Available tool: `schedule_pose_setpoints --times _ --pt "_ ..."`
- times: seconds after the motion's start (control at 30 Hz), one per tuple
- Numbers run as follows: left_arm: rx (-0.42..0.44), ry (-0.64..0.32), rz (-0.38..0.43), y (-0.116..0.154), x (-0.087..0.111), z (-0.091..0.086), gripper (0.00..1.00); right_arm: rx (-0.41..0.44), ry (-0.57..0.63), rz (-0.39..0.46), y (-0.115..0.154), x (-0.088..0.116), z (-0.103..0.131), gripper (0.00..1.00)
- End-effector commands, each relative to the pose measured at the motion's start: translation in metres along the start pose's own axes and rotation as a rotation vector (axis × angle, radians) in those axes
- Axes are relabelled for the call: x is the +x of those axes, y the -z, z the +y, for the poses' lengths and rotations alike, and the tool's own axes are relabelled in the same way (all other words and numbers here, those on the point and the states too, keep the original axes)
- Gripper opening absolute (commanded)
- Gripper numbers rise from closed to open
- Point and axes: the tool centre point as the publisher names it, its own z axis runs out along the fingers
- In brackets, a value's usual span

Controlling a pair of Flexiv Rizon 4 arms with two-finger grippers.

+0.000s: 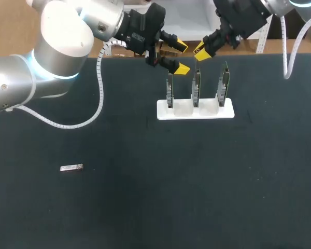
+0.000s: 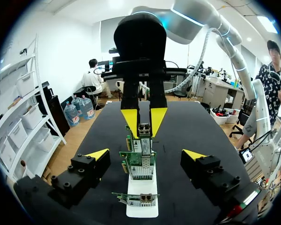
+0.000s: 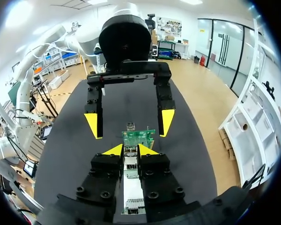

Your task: Pick up the optical module with the left hand, and insert it into the network port with the right hand.

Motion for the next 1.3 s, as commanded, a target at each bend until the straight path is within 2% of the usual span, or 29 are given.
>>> schedule_pose_setpoints --times 0.03,1.3 --pt "-0.002 -0.002 -0.003 0.0002 0.0008 -0.0008 1.00 0.004 -0.005 0.001 0.0000 0.0033 0.0022 0.00" --pt "-0.002 -0.002 -0.003 0.0002 0.0008 -0.0008 1.00 0.007 -0.009 0.007 -0.0024 0.0077 0.0006 0.00"
